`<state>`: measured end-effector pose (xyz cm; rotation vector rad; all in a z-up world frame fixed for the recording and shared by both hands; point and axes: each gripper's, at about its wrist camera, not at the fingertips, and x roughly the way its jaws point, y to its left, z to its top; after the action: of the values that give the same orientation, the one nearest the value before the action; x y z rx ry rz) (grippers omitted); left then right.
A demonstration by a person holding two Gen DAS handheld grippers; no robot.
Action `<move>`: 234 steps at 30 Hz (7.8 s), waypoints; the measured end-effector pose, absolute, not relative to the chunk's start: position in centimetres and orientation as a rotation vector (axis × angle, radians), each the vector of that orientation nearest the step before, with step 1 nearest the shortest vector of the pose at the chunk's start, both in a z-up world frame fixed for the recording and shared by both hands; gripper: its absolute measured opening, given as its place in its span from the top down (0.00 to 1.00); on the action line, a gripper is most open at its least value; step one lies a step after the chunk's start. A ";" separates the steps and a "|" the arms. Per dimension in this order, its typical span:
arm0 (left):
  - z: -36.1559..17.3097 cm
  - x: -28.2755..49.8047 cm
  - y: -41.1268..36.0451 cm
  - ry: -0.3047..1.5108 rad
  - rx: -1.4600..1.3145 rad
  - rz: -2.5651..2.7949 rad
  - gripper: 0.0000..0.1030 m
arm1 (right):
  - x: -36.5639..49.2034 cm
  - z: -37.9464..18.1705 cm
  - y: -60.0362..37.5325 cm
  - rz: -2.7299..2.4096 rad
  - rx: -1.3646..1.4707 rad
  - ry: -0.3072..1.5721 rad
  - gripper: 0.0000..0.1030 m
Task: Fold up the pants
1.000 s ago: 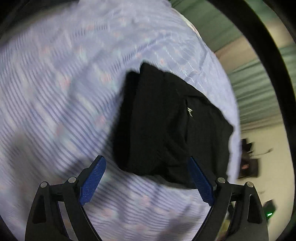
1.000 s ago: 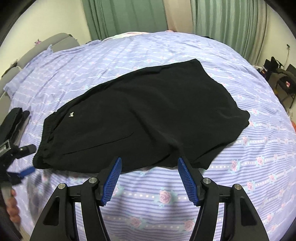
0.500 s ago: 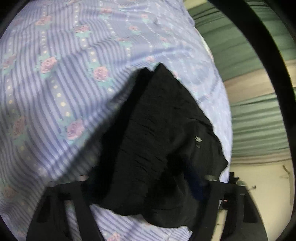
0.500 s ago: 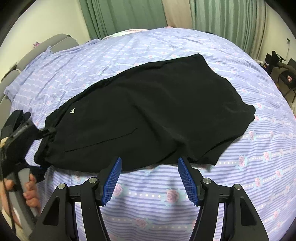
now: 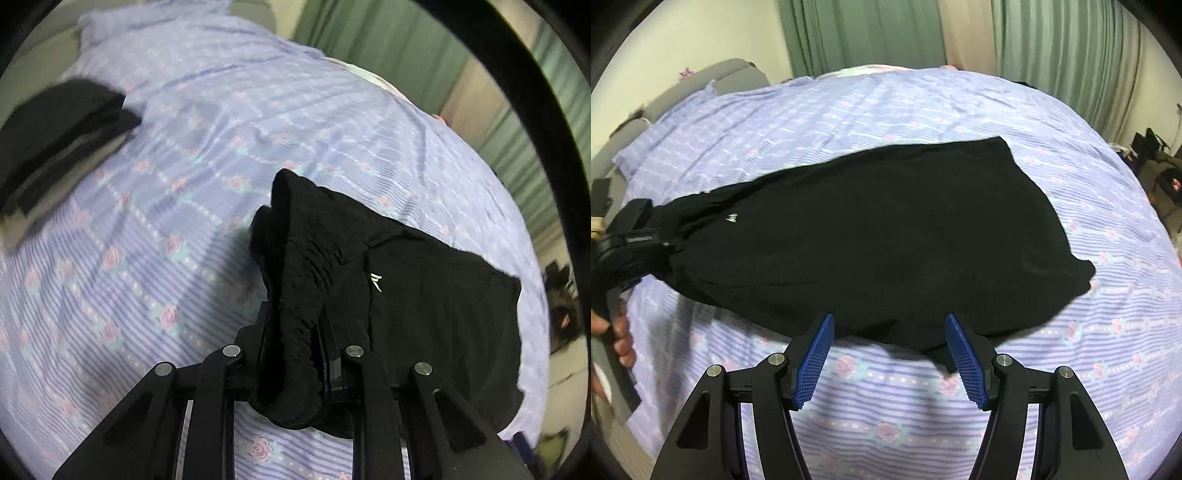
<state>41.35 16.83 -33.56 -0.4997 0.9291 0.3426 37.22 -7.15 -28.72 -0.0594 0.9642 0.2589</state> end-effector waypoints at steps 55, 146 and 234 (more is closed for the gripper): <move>-40.2 46.7 -4.7 1.160 -0.244 -0.227 0.22 | 51.8 -34.0 -23.8 0.367 0.369 1.062 0.51; -39.2 61.8 3.9 1.149 -0.051 -0.567 0.16 | 37.8 -38.1 -6.2 -0.262 0.870 0.921 0.20; -6.7 16.6 30.2 0.717 -0.293 -0.224 0.89 | 11.9 -2.5 12.3 0.368 0.228 0.666 0.88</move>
<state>16.58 30.25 -6.71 -0.2927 0.7166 -0.2244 11.90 12.27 -2.52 0.2276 0.6657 0.3675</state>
